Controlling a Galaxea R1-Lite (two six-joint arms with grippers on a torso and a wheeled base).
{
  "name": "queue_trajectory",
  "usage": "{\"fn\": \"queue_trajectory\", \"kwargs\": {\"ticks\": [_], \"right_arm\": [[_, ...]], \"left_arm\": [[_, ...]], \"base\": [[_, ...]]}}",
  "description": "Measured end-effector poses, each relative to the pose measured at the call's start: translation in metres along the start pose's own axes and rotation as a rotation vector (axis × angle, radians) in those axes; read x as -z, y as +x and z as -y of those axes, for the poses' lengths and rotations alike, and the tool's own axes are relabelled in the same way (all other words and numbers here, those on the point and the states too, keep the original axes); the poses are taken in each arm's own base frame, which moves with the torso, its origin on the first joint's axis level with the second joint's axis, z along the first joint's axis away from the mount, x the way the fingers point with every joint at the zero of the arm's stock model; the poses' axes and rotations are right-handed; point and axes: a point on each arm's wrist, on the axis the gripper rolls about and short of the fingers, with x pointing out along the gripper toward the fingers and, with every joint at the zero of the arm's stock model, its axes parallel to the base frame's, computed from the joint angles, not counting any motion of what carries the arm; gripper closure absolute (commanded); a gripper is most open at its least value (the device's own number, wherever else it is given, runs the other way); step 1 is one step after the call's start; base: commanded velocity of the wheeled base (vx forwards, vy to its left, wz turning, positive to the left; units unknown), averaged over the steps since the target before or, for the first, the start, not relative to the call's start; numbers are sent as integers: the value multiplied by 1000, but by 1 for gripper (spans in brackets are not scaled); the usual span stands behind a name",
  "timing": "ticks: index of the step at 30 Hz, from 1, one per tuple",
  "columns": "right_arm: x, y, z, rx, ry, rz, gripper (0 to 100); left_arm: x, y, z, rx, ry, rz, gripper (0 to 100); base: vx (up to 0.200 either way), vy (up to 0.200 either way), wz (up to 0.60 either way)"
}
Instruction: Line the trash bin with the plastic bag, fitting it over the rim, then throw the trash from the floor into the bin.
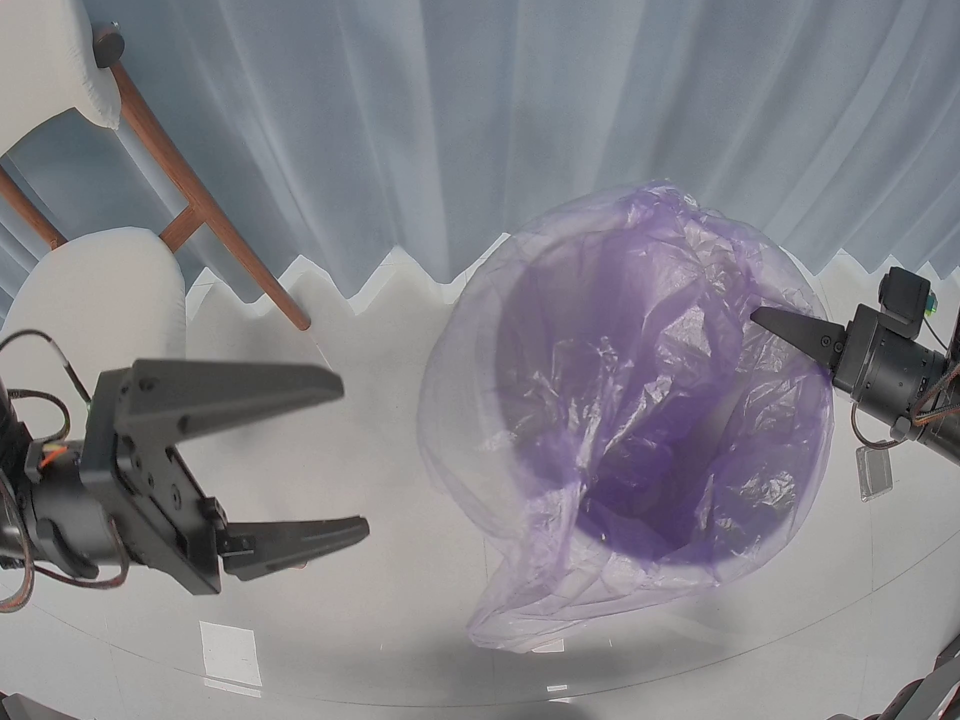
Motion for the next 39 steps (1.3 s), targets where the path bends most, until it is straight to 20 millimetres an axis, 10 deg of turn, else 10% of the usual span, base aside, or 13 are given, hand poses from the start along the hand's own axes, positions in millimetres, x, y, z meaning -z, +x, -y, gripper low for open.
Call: {"fn": "queue_trajectory", "kwargs": {"ticks": [31, 32, 39], "right_arm": [[4, -4, -12, -68, 20, -21, 100], [4, -4, -13, -70, 20, -22, 100], [6, -4, -14, -77, 19, -31, 100]], "left_arm": [[-43, 36, -15, 98, -80, 46, 0], [-43, 36, -15, 109, -83, 47, 100], [-43, 37, -19, 115, -95, 50, 100]], "base": [[0, 0, 0], [0, 0, 0], [0, 0, 0]]}}
